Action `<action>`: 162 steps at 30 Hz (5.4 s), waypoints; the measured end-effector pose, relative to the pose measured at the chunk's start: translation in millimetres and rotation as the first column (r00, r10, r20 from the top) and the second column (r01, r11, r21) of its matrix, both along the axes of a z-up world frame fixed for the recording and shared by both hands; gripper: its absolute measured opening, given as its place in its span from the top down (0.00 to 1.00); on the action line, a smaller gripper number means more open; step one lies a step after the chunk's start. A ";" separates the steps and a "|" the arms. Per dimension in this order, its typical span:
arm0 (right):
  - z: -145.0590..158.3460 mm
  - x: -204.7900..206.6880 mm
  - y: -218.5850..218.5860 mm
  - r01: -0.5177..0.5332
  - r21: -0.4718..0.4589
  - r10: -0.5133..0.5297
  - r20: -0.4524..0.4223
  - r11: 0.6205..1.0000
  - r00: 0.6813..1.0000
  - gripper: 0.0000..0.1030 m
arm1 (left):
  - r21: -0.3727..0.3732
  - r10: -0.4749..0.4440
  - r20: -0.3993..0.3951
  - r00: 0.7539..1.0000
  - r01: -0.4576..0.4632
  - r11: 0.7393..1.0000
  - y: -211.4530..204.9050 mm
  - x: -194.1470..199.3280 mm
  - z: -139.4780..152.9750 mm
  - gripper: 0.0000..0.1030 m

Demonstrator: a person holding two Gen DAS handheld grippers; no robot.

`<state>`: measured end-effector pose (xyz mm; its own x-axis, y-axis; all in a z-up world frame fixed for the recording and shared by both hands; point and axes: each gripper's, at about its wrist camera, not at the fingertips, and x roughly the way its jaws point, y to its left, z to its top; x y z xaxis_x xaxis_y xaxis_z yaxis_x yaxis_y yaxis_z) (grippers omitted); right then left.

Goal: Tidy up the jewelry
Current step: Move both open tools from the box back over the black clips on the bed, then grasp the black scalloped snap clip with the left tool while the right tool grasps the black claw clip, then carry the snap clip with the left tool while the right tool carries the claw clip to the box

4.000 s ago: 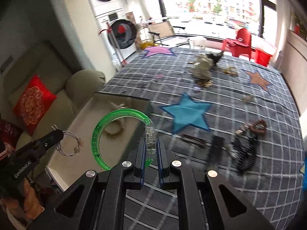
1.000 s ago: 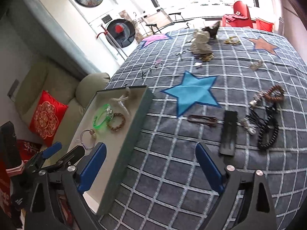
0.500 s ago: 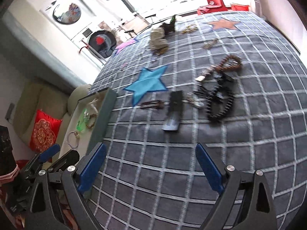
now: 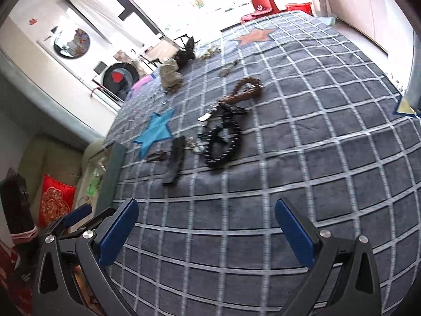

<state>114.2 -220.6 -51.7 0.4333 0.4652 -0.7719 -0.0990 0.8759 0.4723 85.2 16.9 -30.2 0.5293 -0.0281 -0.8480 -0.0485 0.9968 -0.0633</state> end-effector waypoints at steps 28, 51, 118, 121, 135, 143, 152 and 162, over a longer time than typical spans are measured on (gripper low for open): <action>-7.2 75.6 -5.2 -0.012 -0.091 0.011 -0.011 0.996 1.000 0.03 | -0.027 -0.046 -0.013 0.999 0.046 0.999 -36.1 48.8 -23.2 0.00; -23.1 126.1 35.7 -0.103 -0.231 0.109 0.011 0.968 0.994 0.41 | -0.026 -0.105 -0.053 0.993 0.103 0.994 -69.1 81.7 -39.9 0.25; 3.3 -9.9 -11.3 0.015 -0.061 -0.013 0.032 0.998 0.999 0.61 | -0.078 -0.191 0.088 0.978 0.198 0.977 -47.2 -18.9 4.2 0.74; 6.0 -11.8 -6.2 0.006 -0.066 -0.004 0.035 0.998 0.999 0.61 | -0.080 -0.181 0.102 0.978 0.190 0.979 -41.7 -22.8 9.7 0.74; 22.3 -17.8 26.7 -0.046 -0.093 0.052 0.064 0.995 0.997 0.61 | -0.094 -0.103 0.171 0.980 0.121 0.988 2.0 -44.8 33.4 0.74; 37.6 -18.9 59.4 -0.103 -0.119 0.114 0.094 0.988 0.989 0.61 | -0.110 -0.035 0.207 0.978 0.059 0.992 37.0 -57.6 43.3 0.74; 58.2 -20.1 110.7 -0.191 -0.138 0.210 0.137 0.972 0.968 0.61 | -0.113 0.066 0.239 0.969 -0.040 0.993 85.2 -76.3 49.1 0.74; 67.4 -20.4 175.1 -0.303 -0.145 0.324 0.153 0.942 0.933 0.61 | -0.100 0.178 0.234 0.956 -0.158 0.982 139.2 -98.0 41.8 0.74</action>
<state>93.8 -45.5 15.7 0.4111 0.5102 -0.7554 -0.4486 0.8346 0.3196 -12.7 156.1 11.6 0.7202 0.0166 -0.6935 -0.1884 0.9668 -0.1725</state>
